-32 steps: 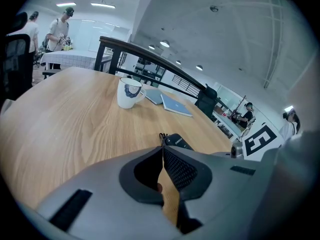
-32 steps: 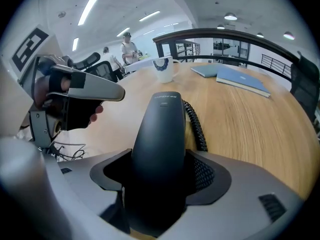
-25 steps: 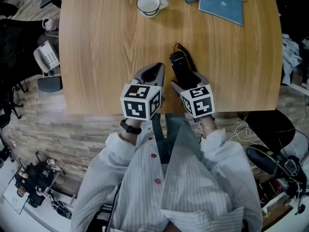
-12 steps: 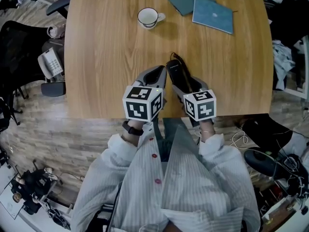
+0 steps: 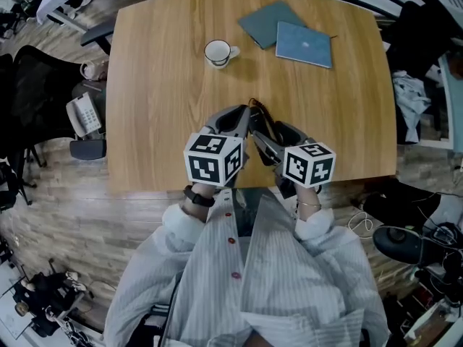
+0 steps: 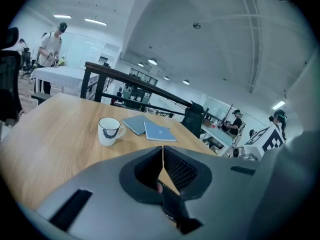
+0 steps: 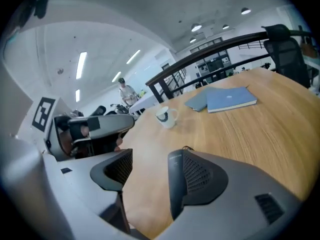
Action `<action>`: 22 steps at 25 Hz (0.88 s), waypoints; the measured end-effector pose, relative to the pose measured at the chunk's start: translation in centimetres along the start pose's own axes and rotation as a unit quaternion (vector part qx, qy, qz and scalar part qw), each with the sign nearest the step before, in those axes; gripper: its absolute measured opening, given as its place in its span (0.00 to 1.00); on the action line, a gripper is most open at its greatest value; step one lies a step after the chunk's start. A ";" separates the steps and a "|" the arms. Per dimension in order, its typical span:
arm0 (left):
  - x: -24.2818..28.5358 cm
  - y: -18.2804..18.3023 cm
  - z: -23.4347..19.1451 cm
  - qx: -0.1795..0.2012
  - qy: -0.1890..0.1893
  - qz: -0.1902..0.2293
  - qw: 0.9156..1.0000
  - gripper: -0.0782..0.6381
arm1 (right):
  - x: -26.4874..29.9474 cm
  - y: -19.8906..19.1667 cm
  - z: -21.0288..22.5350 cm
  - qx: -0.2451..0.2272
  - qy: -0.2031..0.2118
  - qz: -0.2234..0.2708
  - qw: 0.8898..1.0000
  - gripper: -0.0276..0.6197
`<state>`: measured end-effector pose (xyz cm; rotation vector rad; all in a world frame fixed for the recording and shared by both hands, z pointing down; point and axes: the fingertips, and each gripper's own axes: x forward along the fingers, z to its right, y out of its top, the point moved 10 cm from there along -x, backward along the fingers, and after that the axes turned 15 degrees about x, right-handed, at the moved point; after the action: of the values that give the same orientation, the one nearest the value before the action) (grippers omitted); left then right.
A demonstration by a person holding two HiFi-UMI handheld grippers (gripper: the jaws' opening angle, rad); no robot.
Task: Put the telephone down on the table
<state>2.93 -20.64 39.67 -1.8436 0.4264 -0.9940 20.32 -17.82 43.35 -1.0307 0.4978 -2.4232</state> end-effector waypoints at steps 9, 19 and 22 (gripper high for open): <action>-2.8 3.8 0.9 0.022 -0.003 0.062 0.998 0.13 | -3.3 3.4 -4.2 -0.001 0.087 0.074 0.993 0.56; -6.4 7.9 2.6 0.057 -0.023 0.144 0.988 0.13 | -7.4 5.3 -8.6 -0.055 0.130 0.152 0.978 0.37; -7.3 8.4 3.1 0.063 -0.028 0.158 0.985 0.13 | -8.5 5.6 -9.5 -0.080 0.126 0.180 0.972 0.25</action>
<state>2.02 -18.04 28.47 -1.6248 0.5873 -0.7343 20.01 -16.56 29.51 -0.6252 0.8956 -2.2176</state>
